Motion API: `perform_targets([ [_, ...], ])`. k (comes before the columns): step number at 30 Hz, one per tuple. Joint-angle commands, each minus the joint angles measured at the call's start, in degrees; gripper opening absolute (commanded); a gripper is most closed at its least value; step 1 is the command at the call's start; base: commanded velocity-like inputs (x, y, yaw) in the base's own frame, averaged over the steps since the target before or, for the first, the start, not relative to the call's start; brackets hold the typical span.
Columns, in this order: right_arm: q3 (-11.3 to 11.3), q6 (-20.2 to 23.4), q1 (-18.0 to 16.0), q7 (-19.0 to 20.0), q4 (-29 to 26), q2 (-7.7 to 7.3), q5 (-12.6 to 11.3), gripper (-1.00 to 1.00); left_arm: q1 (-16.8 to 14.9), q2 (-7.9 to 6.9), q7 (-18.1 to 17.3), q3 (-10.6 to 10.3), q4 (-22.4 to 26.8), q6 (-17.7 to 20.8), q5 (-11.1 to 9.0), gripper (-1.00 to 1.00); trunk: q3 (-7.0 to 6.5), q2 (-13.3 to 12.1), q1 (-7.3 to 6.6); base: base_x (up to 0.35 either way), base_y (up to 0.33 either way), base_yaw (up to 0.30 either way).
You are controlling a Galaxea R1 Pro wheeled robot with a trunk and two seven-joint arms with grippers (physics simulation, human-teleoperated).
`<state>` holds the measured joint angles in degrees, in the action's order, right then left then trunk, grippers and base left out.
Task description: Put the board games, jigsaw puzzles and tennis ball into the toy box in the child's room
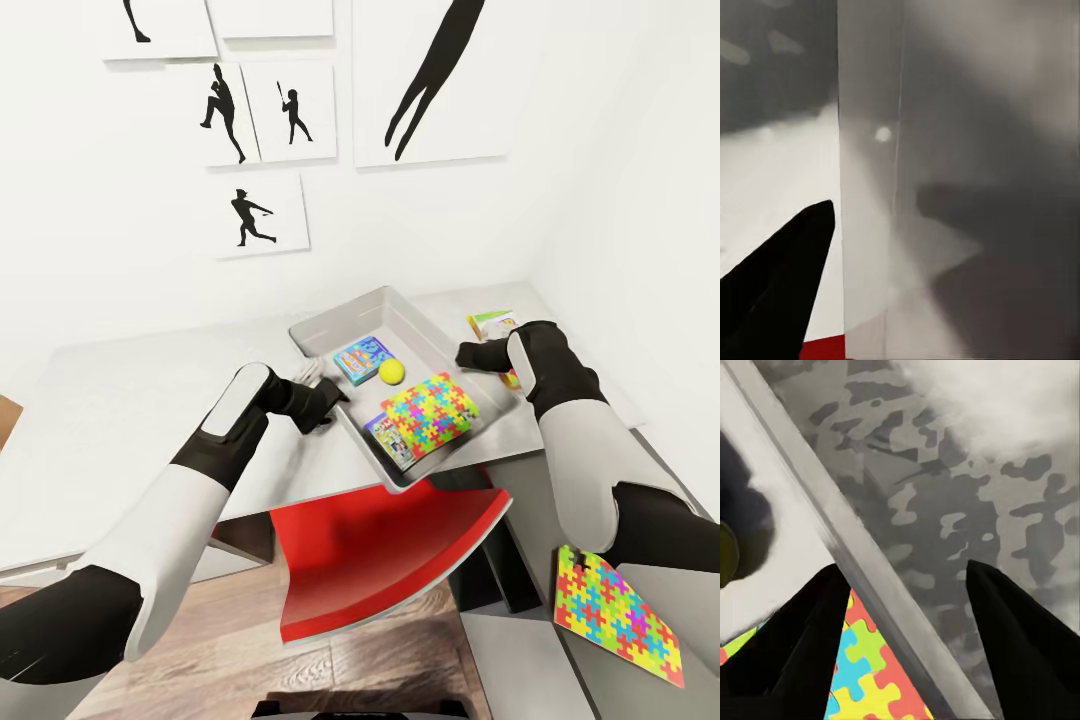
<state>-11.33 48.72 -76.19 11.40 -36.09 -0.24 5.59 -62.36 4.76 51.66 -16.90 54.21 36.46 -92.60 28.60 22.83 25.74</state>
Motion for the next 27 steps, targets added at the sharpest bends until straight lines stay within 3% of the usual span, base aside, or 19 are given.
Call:
perform_targets([
  [1,-0.3,0.2,0.0,0.5,-0.1,0.04,0.3,-1.00,0.0,-0.01,0.5,-0.1,-0.1,0.3,0.0,-1.00,0.09,0.1,0.04,0.000,0.000,0.000],
  [27,-0.3,0.2,0.0,0.5,-0.2,0.07,0.2,-1.00,0.0,-0.06,0.3,-0.1,-0.3,0.4,-0.1,-1.00,0.09,0.1,0.04,0.000,0.000,0.000],
])
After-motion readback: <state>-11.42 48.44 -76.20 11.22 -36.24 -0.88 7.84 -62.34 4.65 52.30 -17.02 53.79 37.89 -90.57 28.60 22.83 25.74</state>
